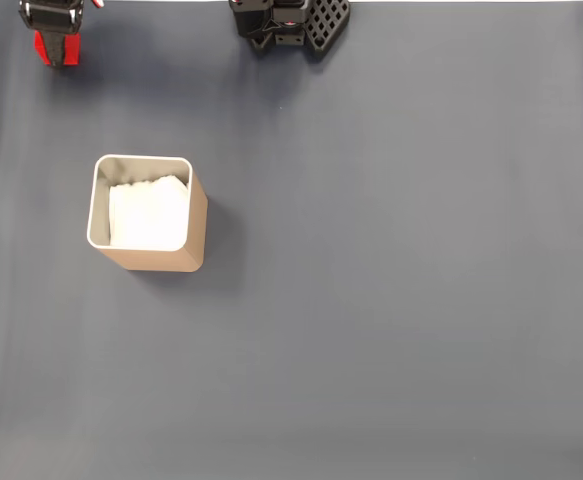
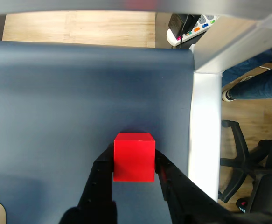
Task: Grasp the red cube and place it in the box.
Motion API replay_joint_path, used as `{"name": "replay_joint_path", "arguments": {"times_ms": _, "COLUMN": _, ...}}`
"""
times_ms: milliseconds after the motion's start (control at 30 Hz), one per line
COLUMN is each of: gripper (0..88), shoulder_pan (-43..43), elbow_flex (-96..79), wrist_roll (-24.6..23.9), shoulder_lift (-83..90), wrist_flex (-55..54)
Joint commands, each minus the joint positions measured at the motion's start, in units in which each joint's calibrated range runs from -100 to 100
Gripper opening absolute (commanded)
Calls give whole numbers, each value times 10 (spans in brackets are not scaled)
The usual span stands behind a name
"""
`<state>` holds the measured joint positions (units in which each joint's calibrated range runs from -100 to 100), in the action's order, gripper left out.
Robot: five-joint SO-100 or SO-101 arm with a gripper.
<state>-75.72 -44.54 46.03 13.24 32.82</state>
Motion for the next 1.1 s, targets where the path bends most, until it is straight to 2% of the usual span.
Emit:
{"name": "replay_joint_path", "arguments": {"times_ms": 0, "gripper": 172, "shoulder_pan": 1, "elbow_flex": 6, "wrist_roll": -2, "shoulder_lift": 32, "wrist_flex": -9}}
{"name": "replay_joint_path", "arguments": {"times_ms": 500, "gripper": 74, "shoulder_pan": 21, "elbow_flex": 14, "wrist_roll": 3, "shoulder_lift": 43, "wrist_flex": -9}}
{"name": "replay_joint_path", "arguments": {"times_ms": 1067, "gripper": 10, "shoulder_pan": 85, "elbow_flex": 140, "wrist_roll": 29, "shoulder_lift": 87, "wrist_flex": 99}}
